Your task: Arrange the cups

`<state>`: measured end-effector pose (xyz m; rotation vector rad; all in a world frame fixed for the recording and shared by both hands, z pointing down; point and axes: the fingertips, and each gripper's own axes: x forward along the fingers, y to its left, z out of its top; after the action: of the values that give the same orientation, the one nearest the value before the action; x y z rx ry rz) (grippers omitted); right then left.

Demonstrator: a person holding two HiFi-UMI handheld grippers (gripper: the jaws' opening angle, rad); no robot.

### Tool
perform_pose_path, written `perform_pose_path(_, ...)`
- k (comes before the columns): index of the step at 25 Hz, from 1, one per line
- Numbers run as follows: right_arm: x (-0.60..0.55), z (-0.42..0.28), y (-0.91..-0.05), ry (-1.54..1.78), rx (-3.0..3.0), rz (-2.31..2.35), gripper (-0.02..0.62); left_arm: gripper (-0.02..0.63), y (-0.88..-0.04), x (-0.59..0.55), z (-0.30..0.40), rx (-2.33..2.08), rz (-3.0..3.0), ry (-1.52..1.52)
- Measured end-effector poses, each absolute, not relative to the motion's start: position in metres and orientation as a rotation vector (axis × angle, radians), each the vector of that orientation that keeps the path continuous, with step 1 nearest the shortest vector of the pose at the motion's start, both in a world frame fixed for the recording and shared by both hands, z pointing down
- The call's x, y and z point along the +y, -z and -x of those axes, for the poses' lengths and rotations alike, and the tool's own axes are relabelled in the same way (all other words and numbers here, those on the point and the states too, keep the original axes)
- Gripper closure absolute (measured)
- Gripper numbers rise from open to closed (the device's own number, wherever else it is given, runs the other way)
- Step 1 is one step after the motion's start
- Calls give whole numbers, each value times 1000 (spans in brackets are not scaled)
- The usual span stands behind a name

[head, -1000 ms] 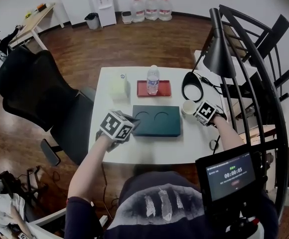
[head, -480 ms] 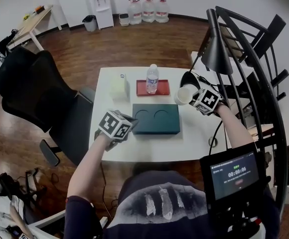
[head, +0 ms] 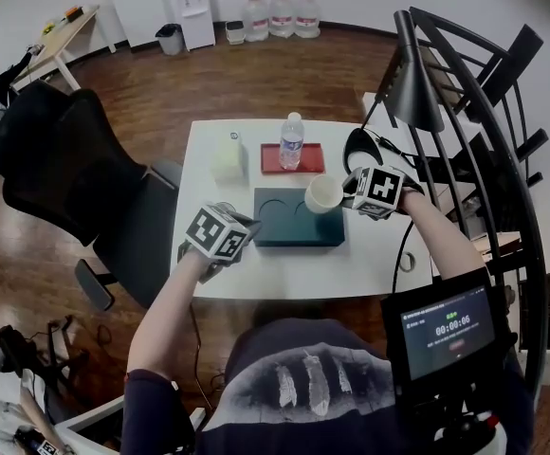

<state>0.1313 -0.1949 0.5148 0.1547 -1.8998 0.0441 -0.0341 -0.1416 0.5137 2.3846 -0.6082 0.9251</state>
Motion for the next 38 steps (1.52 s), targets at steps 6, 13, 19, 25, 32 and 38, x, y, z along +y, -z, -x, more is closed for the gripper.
perform_pose_path(6,-187,-126,-534,-55,-1863,-101,545,606,-514,-138,41,-627,-2368,-930)
perform_pose_path(13,-187,-119,-549,-71,-1841,-71,545,606,-518,-132,45,-634,-2353,-936)
perform_pose_path(19,-185,-115,-560,-78,-1815,-47,545,606,-520,-131,49,-643,-2345,-923)
perform_pose_path(25,-182,-112,-571,-95,-1810,-32,545,606,-524,-130,51,-635,-2337,-917)
perform_pose_path(32,-185,-115,-573,-48,-1783,-11,545,606,-526,-132,49,-635,-2336,-920)
perform_pose_path(38,-187,-117,-577,-29,-1768,-19,545,606,-529,-139,47,-637,-2334,-923)
